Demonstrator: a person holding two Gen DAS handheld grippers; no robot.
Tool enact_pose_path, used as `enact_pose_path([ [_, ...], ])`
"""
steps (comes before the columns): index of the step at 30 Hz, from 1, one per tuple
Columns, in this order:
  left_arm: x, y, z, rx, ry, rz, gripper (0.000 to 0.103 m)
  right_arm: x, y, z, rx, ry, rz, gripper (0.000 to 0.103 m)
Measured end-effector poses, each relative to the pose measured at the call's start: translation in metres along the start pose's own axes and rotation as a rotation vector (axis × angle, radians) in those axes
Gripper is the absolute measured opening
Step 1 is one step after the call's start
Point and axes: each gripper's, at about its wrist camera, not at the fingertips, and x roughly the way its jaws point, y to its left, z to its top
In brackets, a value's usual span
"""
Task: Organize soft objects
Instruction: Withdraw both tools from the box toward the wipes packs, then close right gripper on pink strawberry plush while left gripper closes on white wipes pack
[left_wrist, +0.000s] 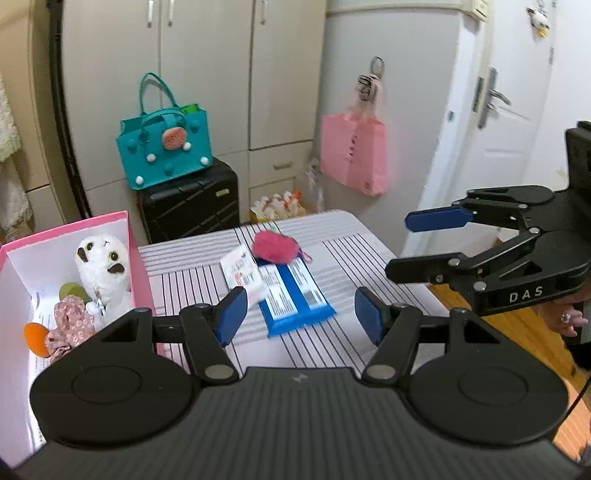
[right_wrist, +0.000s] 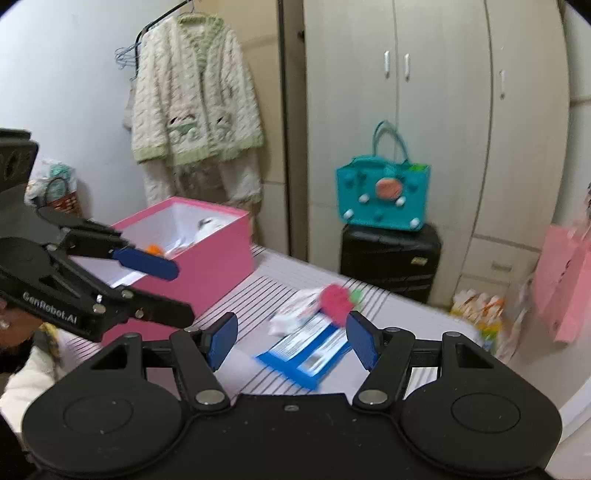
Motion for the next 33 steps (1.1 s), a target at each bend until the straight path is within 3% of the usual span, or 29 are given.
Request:
enact_pose_path([
  [6,0.038,-0.004,0.004,-0.058,-0.015,0.054,0.064,0.019,-0.033,0.006,0.059,-0.064,-0.001,0.070],
  [13,0.086,0.005,0.003,-0.169,-0.004,0.131,0.064,0.061,-0.063,0.009,0.120,-0.034,0.072,0.070],
  [16,0.109,0.004,-0.003,-0.160,-0.032,0.271,0.064,0.085,-0.072,0.006,0.148,-0.005,0.108,0.070],
  [18,0.122,0.005,-0.005,-0.141,-0.020,0.301,0.063,0.099,-0.074,0.003,0.148,0.011,0.109,0.070],
  [33,0.169,0.037,-0.013,-0.379,0.012,0.291,0.062,0.174,-0.095,-0.009,0.245,0.083,0.207,0.069],
])
